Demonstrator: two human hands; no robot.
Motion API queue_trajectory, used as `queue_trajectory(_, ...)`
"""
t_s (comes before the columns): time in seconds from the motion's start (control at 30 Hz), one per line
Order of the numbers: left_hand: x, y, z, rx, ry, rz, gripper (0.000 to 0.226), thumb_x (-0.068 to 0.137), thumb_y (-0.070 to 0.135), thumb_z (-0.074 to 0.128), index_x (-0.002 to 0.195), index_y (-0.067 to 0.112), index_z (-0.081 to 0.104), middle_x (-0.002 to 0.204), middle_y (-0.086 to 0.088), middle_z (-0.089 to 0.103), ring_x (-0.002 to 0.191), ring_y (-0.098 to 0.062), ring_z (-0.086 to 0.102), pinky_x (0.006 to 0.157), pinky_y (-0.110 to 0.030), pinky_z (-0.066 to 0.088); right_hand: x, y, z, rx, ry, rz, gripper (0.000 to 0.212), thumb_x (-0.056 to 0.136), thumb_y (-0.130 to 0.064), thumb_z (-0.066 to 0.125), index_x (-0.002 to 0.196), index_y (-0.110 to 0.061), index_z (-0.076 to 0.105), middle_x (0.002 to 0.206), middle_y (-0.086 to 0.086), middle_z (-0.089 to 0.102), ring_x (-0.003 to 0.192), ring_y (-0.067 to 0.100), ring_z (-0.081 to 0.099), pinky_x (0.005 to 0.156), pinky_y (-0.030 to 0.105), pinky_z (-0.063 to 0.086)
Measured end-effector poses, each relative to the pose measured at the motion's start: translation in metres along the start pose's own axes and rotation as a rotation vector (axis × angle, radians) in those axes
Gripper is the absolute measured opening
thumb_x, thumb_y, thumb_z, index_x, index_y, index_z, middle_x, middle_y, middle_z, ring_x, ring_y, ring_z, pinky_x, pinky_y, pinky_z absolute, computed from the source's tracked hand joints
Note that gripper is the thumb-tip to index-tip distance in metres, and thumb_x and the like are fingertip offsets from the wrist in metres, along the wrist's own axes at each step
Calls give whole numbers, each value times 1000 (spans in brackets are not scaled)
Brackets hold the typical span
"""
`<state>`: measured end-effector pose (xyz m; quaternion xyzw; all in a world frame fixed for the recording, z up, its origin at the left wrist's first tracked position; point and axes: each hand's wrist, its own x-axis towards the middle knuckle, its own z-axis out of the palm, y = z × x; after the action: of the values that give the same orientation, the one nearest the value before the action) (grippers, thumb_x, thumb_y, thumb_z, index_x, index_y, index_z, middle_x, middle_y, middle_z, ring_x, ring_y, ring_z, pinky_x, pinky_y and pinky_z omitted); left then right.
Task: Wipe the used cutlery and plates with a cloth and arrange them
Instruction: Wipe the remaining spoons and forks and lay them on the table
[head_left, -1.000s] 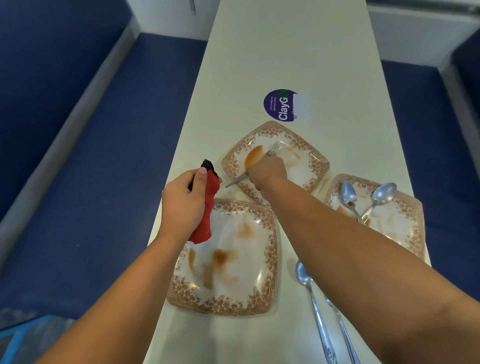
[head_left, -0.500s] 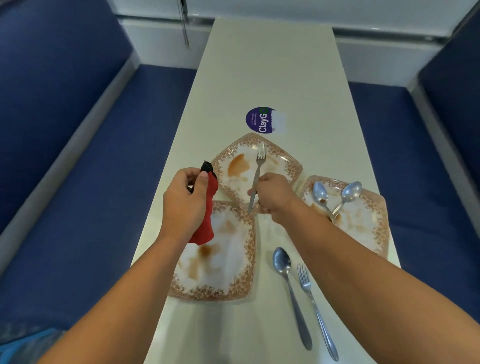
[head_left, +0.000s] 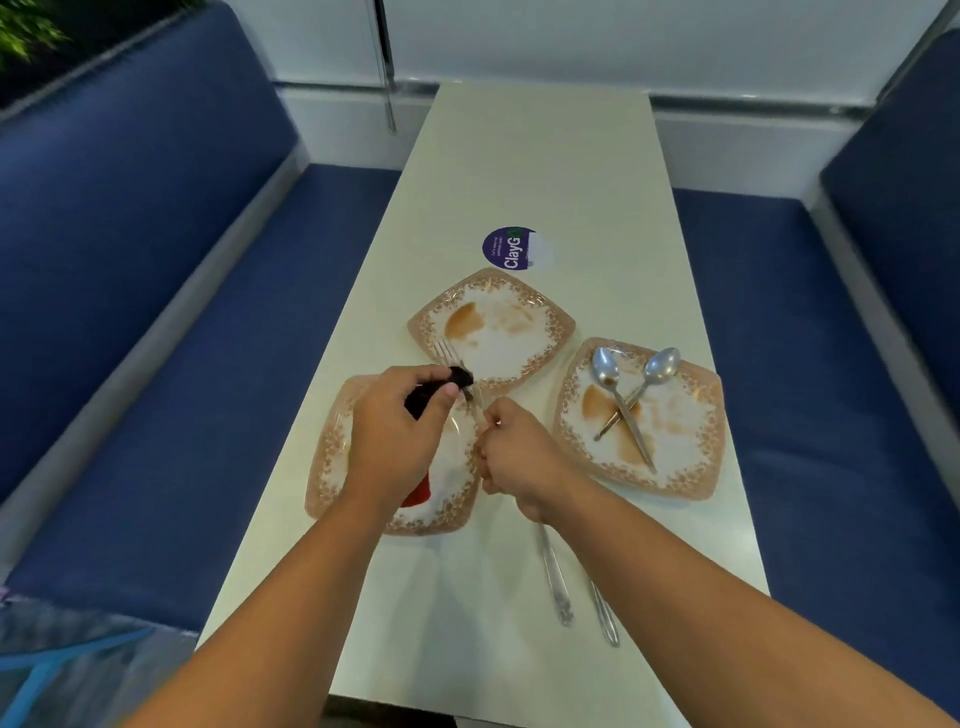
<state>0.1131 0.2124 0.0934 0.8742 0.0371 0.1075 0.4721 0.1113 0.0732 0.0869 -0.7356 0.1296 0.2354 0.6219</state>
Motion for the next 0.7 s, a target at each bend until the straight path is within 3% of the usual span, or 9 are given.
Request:
queue_trajectory(0.07, -11, -3, 8, 109, -42, 99, 15, 91, 28, 70, 106, 26, 75, 102, 13, 68, 93, 2, 59, 82, -8, 43, -15, -2, -2, -98, 3, -53, 25, 90, 1, 29, 82, -22, 37, 76, 1, 40, 64, 18, 32, 55, 33, 28)
queue_trajectory(0.17, -24, -1, 13, 269, -33, 157, 17, 93, 28, 67, 108, 25, 76, 100, 10, 65, 91, -8, 58, 77, -16, 45, -33, 3, -4, -211, -7, -95, 31, 93, -4, 28, 77, -30, 34, 73, 0, 41, 59, 16, 33, 52, 31, 30)
queue_trajectory(0.33, -12, 8, -10, 522, 110, 172, 21, 98, 26, 60, 111, 21, 75, 103, 3, 63, 98, -17, 54, 71, -28, 44, -59, 14, 3, -327, -58, -128, 16, 95, -5, 31, 94, -15, 43, 81, 7, 42, 61, 17, 33, 50, 31, 30)
queue_trajectory(0.5, -20, 16, -14, 469, 103, 176, 20, 97, 25, 62, 110, 22, 76, 101, 5, 61, 96, -15, 54, 72, -29, 47, -66, 10, 7, -166, -51, -64, 18, 92, -2, 27, 86, -17, 35, 80, 6, 34, 60, 16, 24, 50, 30, 23)
queue_trajectory(0.63, -35, 22, -6, 381, -3, 178, 20, 97, 28, 63, 112, 26, 75, 100, 7, 63, 90, -9, 51, 68, -10, 31, -69, 5, 5, -63, -7, -23, 21, 91, 1, 26, 87, -16, 37, 79, 7, 37, 59, 17, 25, 51, 31, 25)
queue_trajectory(0.7, -34, 22, -8, 400, -17, 159, 21, 97, 31, 61, 113, 28, 75, 100, 8, 62, 89, -10, 50, 67, -14, 33, -68, 7, 4, -58, 12, -17, 22, 88, 2, 27, 87, -17, 40, 83, 9, 39, 61, 19, 25, 52, 32, 26)
